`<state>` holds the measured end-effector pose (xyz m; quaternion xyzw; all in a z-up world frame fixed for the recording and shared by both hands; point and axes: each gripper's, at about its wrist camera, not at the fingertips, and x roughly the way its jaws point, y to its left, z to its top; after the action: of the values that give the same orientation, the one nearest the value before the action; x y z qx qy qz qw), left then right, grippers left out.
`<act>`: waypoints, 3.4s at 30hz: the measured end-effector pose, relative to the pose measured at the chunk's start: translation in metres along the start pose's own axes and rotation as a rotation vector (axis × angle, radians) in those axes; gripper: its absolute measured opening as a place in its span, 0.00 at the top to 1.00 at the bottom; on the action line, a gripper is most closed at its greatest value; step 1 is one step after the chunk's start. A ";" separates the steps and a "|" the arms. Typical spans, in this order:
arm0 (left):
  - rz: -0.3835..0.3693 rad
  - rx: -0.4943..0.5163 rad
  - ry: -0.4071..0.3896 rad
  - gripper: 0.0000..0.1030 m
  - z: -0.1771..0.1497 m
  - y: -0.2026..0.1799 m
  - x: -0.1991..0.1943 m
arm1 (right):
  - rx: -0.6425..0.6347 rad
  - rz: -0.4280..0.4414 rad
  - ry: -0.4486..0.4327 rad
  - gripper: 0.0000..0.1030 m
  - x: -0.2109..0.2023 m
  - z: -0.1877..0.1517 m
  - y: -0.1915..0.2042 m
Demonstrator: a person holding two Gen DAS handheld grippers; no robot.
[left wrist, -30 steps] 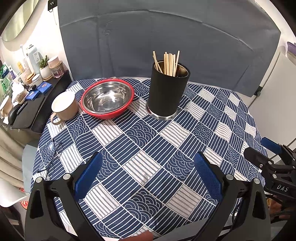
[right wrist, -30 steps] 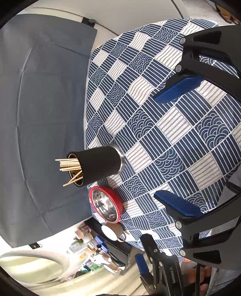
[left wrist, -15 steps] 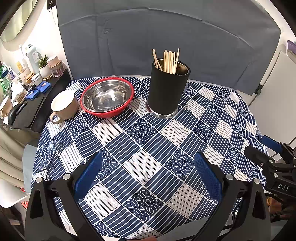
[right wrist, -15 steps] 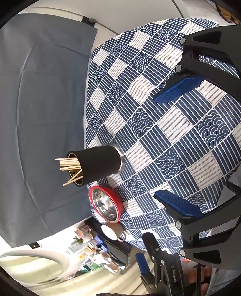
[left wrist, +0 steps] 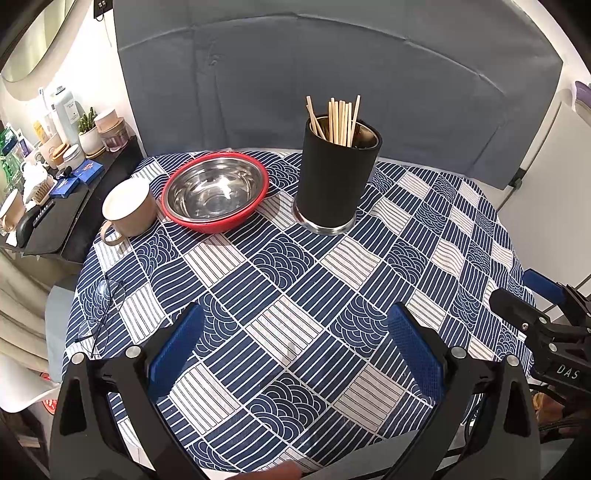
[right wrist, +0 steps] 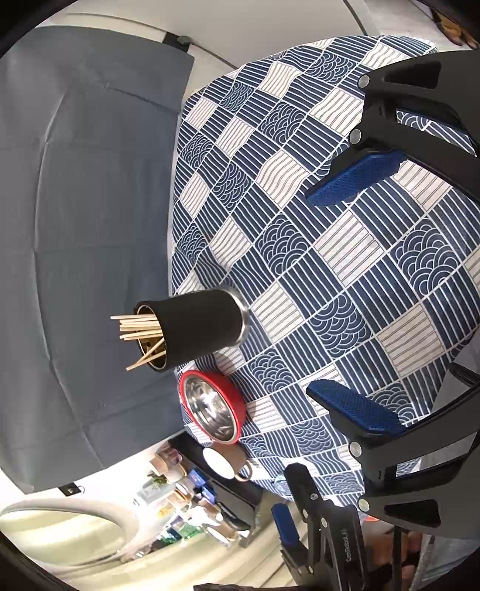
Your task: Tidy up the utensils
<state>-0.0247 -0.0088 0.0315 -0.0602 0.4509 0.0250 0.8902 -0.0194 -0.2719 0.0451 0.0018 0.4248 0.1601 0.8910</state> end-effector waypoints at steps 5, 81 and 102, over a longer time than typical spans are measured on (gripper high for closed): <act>-0.001 0.009 -0.004 0.06 0.000 -0.002 -0.002 | 0.000 0.003 -0.002 0.12 0.000 0.001 0.000; 0.022 0.015 0.016 0.06 -0.008 -0.002 -0.002 | -0.011 0.015 0.004 0.12 -0.001 -0.002 -0.001; 0.007 0.037 0.007 0.06 -0.009 -0.005 -0.004 | -0.009 0.016 0.004 0.12 -0.001 -0.002 -0.002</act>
<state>-0.0340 -0.0147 0.0302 -0.0421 0.4546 0.0196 0.8895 -0.0213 -0.2743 0.0441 0.0012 0.4260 0.1693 0.8888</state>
